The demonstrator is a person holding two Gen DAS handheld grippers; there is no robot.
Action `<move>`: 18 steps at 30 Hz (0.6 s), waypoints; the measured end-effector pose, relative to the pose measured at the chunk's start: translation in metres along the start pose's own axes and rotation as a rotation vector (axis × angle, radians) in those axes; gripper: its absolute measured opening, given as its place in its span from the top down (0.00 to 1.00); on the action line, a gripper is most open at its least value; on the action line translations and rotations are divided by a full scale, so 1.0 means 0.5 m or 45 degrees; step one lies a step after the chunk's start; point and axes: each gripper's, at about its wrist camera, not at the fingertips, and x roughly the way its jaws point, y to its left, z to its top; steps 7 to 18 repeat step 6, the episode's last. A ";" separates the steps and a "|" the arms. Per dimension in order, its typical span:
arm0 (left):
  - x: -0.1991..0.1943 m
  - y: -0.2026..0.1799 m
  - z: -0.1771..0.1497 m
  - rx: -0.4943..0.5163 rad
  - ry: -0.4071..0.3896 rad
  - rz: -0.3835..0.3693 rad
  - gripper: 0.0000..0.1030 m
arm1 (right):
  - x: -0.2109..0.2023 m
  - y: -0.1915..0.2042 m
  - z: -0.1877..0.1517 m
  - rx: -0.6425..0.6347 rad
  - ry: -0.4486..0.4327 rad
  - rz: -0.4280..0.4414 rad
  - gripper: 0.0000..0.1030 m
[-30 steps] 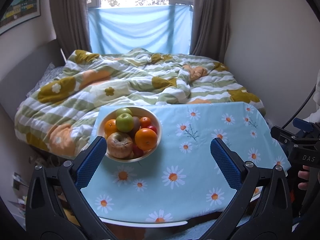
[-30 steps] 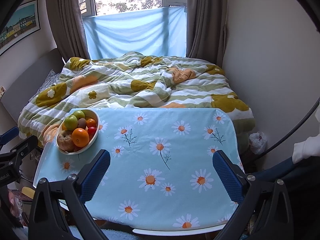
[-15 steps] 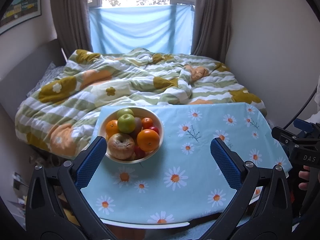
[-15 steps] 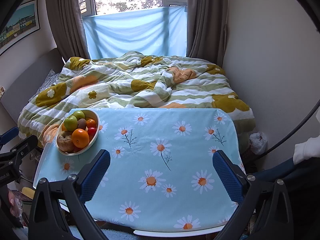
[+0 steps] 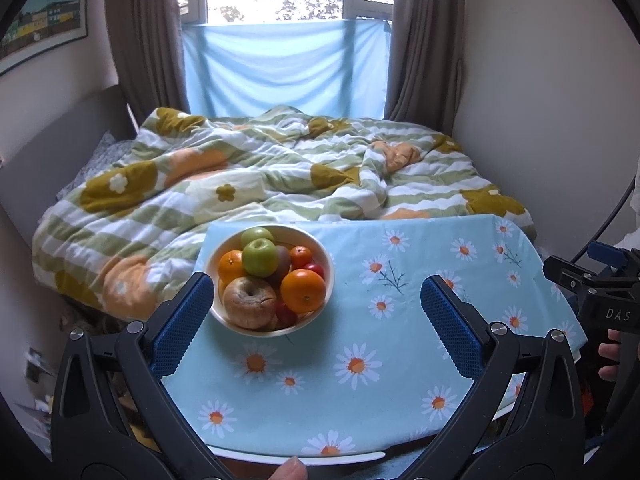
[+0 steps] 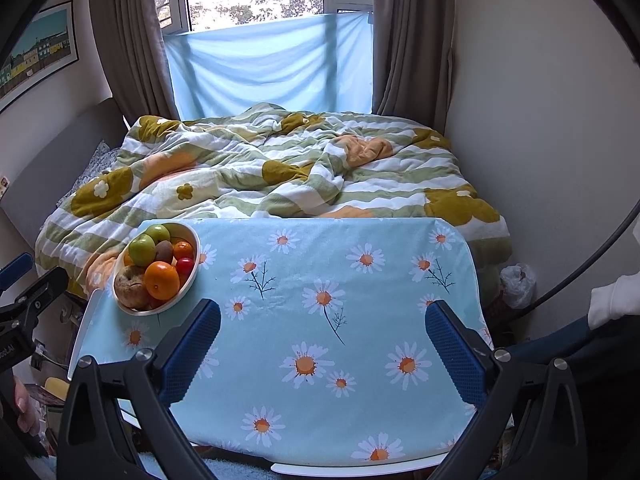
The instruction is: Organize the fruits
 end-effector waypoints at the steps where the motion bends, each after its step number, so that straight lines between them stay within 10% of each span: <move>1: -0.001 0.004 -0.002 -0.001 -0.003 0.003 0.00 | 0.000 -0.001 0.000 0.001 -0.002 0.000 0.01; 18: 0.005 0.015 -0.002 -0.020 -0.004 0.005 0.00 | 0.006 -0.002 0.005 0.004 0.001 0.000 0.01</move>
